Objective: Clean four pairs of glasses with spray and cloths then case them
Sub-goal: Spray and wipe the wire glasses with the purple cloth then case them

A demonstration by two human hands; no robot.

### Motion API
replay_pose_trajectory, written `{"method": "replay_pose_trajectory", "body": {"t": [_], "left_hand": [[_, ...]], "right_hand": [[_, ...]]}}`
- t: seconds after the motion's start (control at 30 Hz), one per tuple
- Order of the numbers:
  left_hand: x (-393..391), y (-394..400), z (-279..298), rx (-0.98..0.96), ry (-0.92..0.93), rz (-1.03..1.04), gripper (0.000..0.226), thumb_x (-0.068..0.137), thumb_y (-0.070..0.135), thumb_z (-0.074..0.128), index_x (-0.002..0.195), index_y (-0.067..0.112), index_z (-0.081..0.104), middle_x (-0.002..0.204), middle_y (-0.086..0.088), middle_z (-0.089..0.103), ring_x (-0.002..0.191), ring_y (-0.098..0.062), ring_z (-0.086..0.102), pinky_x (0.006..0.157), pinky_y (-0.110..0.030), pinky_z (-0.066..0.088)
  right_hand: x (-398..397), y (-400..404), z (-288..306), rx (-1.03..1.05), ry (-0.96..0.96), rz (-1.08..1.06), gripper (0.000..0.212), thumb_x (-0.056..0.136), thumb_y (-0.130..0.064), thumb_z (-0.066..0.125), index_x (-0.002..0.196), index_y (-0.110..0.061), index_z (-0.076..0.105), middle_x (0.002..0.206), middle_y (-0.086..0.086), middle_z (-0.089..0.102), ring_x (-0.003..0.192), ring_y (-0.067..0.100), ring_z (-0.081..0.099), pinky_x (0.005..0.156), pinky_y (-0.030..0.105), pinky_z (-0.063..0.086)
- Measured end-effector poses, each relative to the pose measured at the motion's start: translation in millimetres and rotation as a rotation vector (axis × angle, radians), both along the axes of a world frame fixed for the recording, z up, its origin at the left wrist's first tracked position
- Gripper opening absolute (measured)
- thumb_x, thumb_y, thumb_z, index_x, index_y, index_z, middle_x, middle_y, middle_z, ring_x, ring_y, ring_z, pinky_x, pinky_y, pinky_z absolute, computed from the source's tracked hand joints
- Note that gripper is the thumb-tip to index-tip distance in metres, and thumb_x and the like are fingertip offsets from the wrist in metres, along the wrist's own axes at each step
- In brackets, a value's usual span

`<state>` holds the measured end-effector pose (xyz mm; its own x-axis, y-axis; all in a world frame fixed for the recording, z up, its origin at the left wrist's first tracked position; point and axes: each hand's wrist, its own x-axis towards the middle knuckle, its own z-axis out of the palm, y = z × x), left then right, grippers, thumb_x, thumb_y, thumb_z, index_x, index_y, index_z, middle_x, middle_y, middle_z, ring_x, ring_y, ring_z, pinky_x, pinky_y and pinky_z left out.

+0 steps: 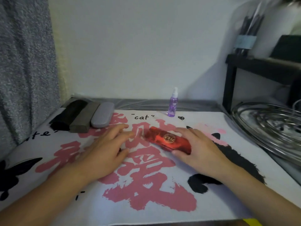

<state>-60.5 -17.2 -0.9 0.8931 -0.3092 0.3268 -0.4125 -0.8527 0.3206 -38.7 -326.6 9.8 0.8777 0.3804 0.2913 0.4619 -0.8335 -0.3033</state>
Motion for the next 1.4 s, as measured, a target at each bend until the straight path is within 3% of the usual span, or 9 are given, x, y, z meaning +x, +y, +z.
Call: {"method": "replay_pose_trajectory", "body": {"t": [0.1, 0.2, 0.33, 0.7, 0.87, 0.97, 1.13, 1.27, 1.4], "left_hand": [[13, -27, -7, 0.119, -0.071, -0.03, 0.04, 0.102, 0.034, 0.047, 0.142, 0.036, 0.05, 0.145, 0.015, 0.039, 0.133, -0.006, 0.035, 0.117, -0.03, 0.03], [28, -51, -11, 0.165, -0.135, -0.074, 0.043, 0.096, 0.037, 0.033, 0.121, 0.029, 0.067, 0.116, 0.012, 0.057, 0.114, -0.011, 0.047, 0.108, -0.036, 0.039], [51, -76, -8, 0.196, -0.177, -0.074, 0.043, 0.093, 0.036, 0.032, 0.107, 0.025, 0.071, 0.105, 0.01, 0.059, 0.104, -0.014, 0.05, 0.104, -0.037, 0.041], [68, -71, -13, 0.024, -0.146, 0.109, 0.02, 0.094, 0.023, 0.057, 0.108, 0.025, 0.071, 0.104, 0.011, 0.059, 0.103, -0.014, 0.05, 0.095, -0.037, 0.041], [76, -65, -8, -0.087, -0.122, 0.179, 0.02, 0.094, 0.022, 0.059, 0.108, 0.027, 0.072, 0.105, 0.009, 0.059, 0.102, -0.014, 0.051, 0.092, -0.035, 0.043], [84, -45, 1, -0.054, -0.174, 0.423, 0.024, 0.092, 0.026, 0.058, 0.112, 0.026, 0.071, 0.118, -0.001, 0.061, 0.115, -0.026, 0.049, 0.099, -0.045, 0.038], [98, 4, 3, 0.109, -0.021, 0.742, 0.052, 0.094, 0.041, 0.053, 0.141, 0.021, 0.047, 0.146, -0.018, 0.046, 0.133, -0.04, 0.037, 0.111, -0.053, 0.028], [103, 5, -4, 0.142, -0.088, 0.698, 0.046, 0.095, 0.034, 0.058, 0.137, 0.019, 0.05, 0.138, -0.018, 0.052, 0.125, -0.039, 0.045, 0.107, -0.052, 0.034], [99, -8, 1, 0.003, -0.079, 0.638, 0.042, 0.092, 0.032, 0.062, 0.131, 0.02, 0.055, 0.13, -0.014, 0.05, 0.118, -0.036, 0.045, 0.099, -0.049, 0.043]], "right_hand": [[9, -48, -4, 0.125, 0.019, -0.373, 0.057, 0.083, -0.051, 0.071, 0.131, -0.035, 0.046, 0.11, -0.003, 0.063, 0.103, 0.023, 0.059, 0.083, 0.038, 0.047], [32, -77, -7, -0.062, -0.032, -0.609, 0.056, 0.085, -0.053, 0.064, 0.129, -0.022, 0.048, 0.116, 0.015, 0.06, 0.107, 0.039, 0.059, 0.086, 0.044, 0.05], [79, -88, -3, -0.161, -0.025, -0.748, 0.05, 0.089, -0.047, 0.057, 0.128, -0.015, 0.051, 0.122, 0.02, 0.054, 0.117, 0.042, 0.054, 0.095, 0.049, 0.047], [131, -102, -11, -0.276, -0.166, -0.908, 0.04, 0.094, -0.037, 0.054, 0.122, -0.009, 0.054, 0.13, 0.024, 0.052, 0.124, 0.044, 0.045, 0.105, 0.051, 0.037], [120, -66, -13, -0.224, -0.356, -0.685, 0.028, 0.084, -0.023, 0.065, 0.108, -0.008, 0.066, 0.112, 0.02, 0.059, 0.104, 0.042, 0.05, 0.084, 0.05, 0.04], [107, -20, -5, -0.167, -0.445, -0.374, 0.013, 0.082, -0.015, 0.066, 0.093, -0.01, 0.071, 0.097, 0.012, 0.063, 0.092, 0.037, 0.054, 0.076, 0.046, 0.044], [96, 54, 3, -0.106, -0.164, -0.004, 0.021, 0.096, -0.018, 0.05, 0.092, -0.012, 0.069, 0.091, 0.006, 0.064, 0.077, 0.029, 0.062, 0.068, 0.041, 0.054], [87, 78, -12, -0.013, -0.097, 0.055, 0.02, 0.096, -0.02, 0.049, 0.091, -0.015, 0.067, 0.089, 0.002, 0.061, 0.078, 0.024, 0.06, 0.072, 0.043, 0.054], [82, 69, -15, 0.113, -0.014, 0.094, 0.019, 0.095, -0.019, 0.054, 0.092, -0.021, 0.072, 0.095, -0.005, 0.062, 0.086, 0.018, 0.061, 0.08, 0.035, 0.051]]}}
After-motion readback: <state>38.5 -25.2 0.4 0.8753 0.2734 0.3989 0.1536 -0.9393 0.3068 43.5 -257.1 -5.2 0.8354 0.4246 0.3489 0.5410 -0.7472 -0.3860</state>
